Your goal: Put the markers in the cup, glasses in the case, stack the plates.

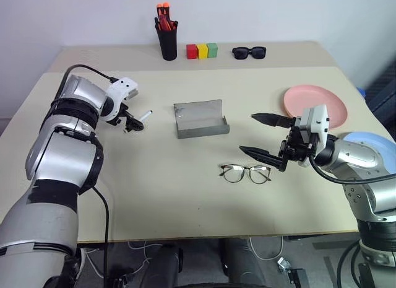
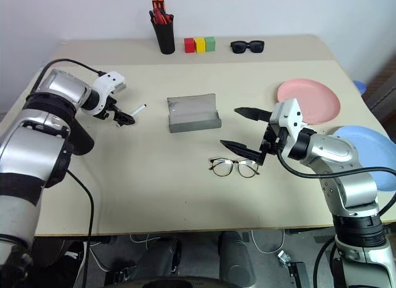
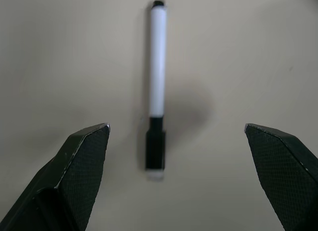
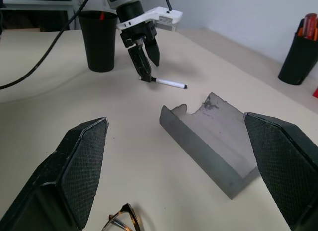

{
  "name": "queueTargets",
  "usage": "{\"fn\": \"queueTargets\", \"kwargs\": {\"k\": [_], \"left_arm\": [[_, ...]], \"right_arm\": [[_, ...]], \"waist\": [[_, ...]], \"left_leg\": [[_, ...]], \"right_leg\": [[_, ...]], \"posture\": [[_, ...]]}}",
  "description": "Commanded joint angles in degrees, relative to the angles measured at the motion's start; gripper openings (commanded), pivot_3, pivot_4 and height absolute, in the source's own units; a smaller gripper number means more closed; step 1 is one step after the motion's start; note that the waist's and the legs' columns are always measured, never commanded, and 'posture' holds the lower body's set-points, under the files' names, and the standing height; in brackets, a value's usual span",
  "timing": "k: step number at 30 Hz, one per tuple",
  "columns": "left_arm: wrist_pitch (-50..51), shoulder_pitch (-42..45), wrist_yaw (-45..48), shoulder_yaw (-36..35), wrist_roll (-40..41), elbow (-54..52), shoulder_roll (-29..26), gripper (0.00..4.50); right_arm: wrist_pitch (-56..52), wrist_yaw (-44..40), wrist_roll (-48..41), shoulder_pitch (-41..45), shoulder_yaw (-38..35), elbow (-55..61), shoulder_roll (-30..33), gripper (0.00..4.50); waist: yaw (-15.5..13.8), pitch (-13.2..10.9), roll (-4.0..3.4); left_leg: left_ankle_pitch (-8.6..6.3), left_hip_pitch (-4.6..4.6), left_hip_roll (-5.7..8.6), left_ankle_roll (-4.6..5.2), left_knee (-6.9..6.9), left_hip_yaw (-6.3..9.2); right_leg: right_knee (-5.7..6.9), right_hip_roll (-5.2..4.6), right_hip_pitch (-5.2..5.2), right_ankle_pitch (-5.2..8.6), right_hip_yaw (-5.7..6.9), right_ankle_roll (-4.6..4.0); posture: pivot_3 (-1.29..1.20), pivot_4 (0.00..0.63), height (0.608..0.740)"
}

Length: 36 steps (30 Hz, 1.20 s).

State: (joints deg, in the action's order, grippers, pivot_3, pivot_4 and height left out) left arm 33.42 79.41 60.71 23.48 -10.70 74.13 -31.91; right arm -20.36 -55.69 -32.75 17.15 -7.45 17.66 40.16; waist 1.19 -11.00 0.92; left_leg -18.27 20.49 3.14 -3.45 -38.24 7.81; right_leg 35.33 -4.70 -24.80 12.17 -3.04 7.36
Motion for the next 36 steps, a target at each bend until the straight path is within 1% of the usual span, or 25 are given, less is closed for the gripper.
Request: {"fn": "queueTargets", "kwargs": {"k": [1,6,10,13,18,24,25,26,27,30,34,36], "left_arm": [[-1.8,0.1,0.2,-0.5,-2.3,0.2,-0.5,4.48],[-4.1,-1.0,-0.1,0.8,-5.8,0.5,-0.9,4.48],[-4.8,-1.9,0.2,0.4,-7.4,0.8,-0.9,4.48],[-4.5,-3.0,0.2,-0.2,-7.7,1.1,0.0,3.72],[-5.9,-4.3,-2.9,-1.4,-7.9,1.1,0.8,1.37],[-6.6,-4.0,-2.3,-1.9,-8.7,1.1,0.4,1.37],[-6.6,-4.0,-2.3,-2.2,-8.6,1.1,0.4,0.88],[-6.5,-3.9,-2.5,-2.7,-8.3,1.1,0.4,0.55],[-6.4,-3.7,-3.3,-3.2,-8.0,1.1,0.5,0.1],[-5.6,-3.1,-4.6,-4.8,-7.1,1.1,0.7,0.04],[-6.5,-3.1,-3.4,-4.7,-7.8,0.8,0.4,0.04],[-6.8,-1.4,-3.7,-7.2,-5.6,0.0,0.5,0.04]], "right_arm": [[0.8,0.3,-0.5,0.1,-1.3,1.6,0.1,4.5],[0.7,0.5,-0.4,-0.1,-1.4,1.7,0.2,4.5],[0.8,0.6,-0.2,-0.3,-1.2,1.8,0.3,4.5],[0.7,0.6,-0.2,-0.1,-1.2,1.8,0.4,4.5],[0.5,0.6,-0.3,-0.1,-1.3,2.0,0.6,4.5],[0.5,0.8,-0.3,-0.8,-1.6,2.2,0.8,4.5],[0.5,0.9,-0.3,-0.7,-1.7,2.1,0.8,4.5],[0.6,0.8,-0.3,-0.7,-1.6,2.1,0.8,4.5],[0.6,0.9,-0.2,-0.6,-1.5,2.0,0.8,4.5],[0.7,0.9,-0.1,-0.2,-1.3,1.7,0.7,4.5],[0.8,0.8,0.0,-0.2,-1.2,1.6,0.6,4.5],[0.7,0.4,-0.3,-0.4,-1.3,1.7,0.8,4.5]], "waist": [[0.0,0.0,0.0],[-0.1,0.0,0.0],[-0.1,0.0,0.0],[-0.1,0.0,0.01],[-0.2,0.0,-0.01],[-0.2,0.0,-0.01],[-0.2,0.0,-0.01],[-0.2,0.0,-0.01],[-0.2,0.0,-0.01],[-0.2,0.0,-0.01],[-0.2,0.0,-0.01],[-0.2,0.0,-0.01]], "left_leg": [[0.0,0.0,0.0,0.0,0.0,0.0],[0.0,-0.01,0.0,0.0,0.0,0.0],[0.0,0.0,0.0,0.0,-0.01,0.0],[0.0,-0.01,0.01,0.0,-0.01,0.0],[0.01,-0.14,0.0,0.0,-0.02,0.0],[0.01,-0.15,0.0,-0.01,-0.09,0.0],[0.01,-0.15,0.0,-0.01,-0.09,0.0],[0.01,-0.14,0.0,-0.01,-0.09,0.0],[0.01,-0.14,0.0,-0.01,-0.09,0.01],[0.01,-0.13,0.0,-0.01,-0.09,0.01],[0.01,-0.1,0.0,-0.01,-0.09,0.01],[0.01,-0.09,0.01,-0.01,-0.09,0.01]], "right_leg": [[0.0,0.0,0.0,0.0,0.0,0.0],[0.01,0.0,0.0,0.0,0.0,0.0],[0.01,0.0,0.0,0.0,0.0,0.0],[0.02,0.0,0.01,0.0,0.0,0.0],[0.12,0.0,0.09,0.0,0.0,0.0],[0.25,0.0,0.09,0.0,0.0,0.0],[0.25,0.0,0.09,0.0,0.0,0.0],[0.25,0.0,0.09,0.0,0.0,0.0],[0.25,0.0,0.09,0.0,0.0,0.0],[0.24,0.0,0.08,0.0,0.0,0.0],[0.2,0.0,0.08,0.0,0.0,0.0],[0.19,0.0,0.07,0.0,0.0,0.0]], "posture": [[0.0,0.15,0.74],[0.0,0.15,0.74],[0.0,0.15,0.74],[0.0,0.15,0.74],[0.0,0.15,0.74],[0.0,0.15,0.74],[0.0,0.15,0.74],[0.0,0.15,0.74],[0.0,0.15,0.74],[0.0,0.15,0.74],[0.0,0.15,0.74],[0.0,0.15,0.74]]}}
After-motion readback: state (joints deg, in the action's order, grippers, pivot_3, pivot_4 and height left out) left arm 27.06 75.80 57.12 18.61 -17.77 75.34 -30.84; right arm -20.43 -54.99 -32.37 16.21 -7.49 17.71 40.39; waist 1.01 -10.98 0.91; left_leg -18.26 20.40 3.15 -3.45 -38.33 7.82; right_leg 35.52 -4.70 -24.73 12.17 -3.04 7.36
